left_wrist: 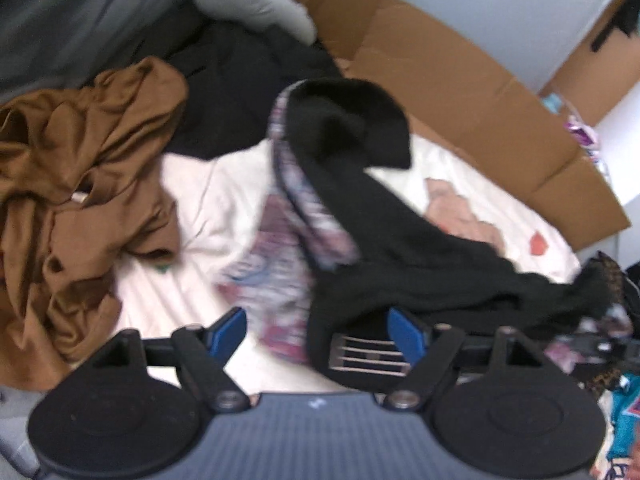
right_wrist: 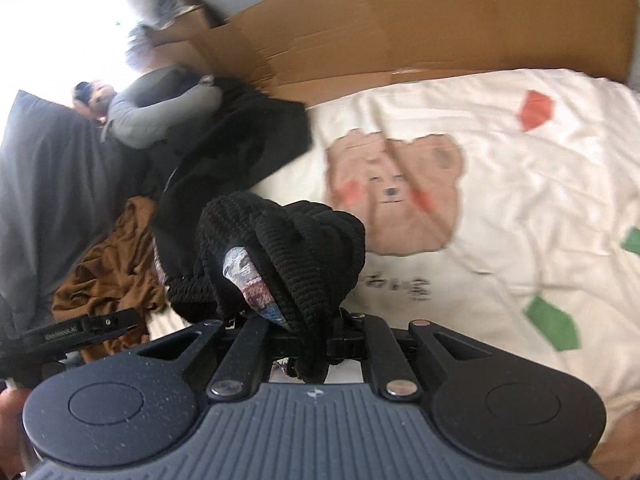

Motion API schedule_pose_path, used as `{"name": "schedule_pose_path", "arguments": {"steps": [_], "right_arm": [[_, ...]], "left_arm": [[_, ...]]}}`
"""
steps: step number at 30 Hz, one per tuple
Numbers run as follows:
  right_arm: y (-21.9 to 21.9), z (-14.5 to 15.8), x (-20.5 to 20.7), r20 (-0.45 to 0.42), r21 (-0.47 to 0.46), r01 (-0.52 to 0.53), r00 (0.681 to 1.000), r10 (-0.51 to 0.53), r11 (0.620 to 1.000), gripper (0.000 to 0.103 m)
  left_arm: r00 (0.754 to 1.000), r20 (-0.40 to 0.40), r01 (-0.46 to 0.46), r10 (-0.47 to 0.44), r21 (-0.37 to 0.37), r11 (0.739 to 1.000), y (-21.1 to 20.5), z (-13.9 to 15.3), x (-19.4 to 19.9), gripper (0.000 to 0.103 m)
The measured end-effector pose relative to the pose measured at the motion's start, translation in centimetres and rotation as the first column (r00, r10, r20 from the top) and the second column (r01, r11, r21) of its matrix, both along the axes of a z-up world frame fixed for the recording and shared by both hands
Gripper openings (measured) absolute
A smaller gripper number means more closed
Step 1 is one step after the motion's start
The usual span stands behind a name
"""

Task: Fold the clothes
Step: 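Carry the black garment with the left tool onto the open sheet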

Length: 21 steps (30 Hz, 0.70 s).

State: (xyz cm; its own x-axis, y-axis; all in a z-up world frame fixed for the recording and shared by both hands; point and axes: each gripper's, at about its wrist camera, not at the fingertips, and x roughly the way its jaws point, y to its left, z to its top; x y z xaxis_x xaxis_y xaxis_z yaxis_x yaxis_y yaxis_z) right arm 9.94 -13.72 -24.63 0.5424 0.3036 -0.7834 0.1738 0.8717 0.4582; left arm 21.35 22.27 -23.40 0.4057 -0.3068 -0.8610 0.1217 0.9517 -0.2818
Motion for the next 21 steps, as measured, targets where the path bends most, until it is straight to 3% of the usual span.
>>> {"name": "schedule_pose_path", "arguments": {"steps": [10,17,21], "right_arm": [[-5.6,-0.9,-1.9,-0.087,-0.094,0.18,0.978,-0.188,0.979,0.005],[-10.6,-2.1,-1.9,-0.149,-0.183,0.28,0.939,-0.308,0.942,0.005],[-13.3,-2.9,-0.7,-0.223,-0.239,0.238,0.93,-0.292,0.941,0.005]], "left_arm": [[0.995,-0.102,0.007,-0.001,0.055,0.998,-1.4,-5.2,0.5,0.08],[0.992,-0.096,0.086,-0.08,0.053,0.995,-4.1,-5.2,1.7,0.08],[0.989,-0.095,0.121,-0.117,0.041,0.992,-5.5,-5.7,2.2,0.08]]}}
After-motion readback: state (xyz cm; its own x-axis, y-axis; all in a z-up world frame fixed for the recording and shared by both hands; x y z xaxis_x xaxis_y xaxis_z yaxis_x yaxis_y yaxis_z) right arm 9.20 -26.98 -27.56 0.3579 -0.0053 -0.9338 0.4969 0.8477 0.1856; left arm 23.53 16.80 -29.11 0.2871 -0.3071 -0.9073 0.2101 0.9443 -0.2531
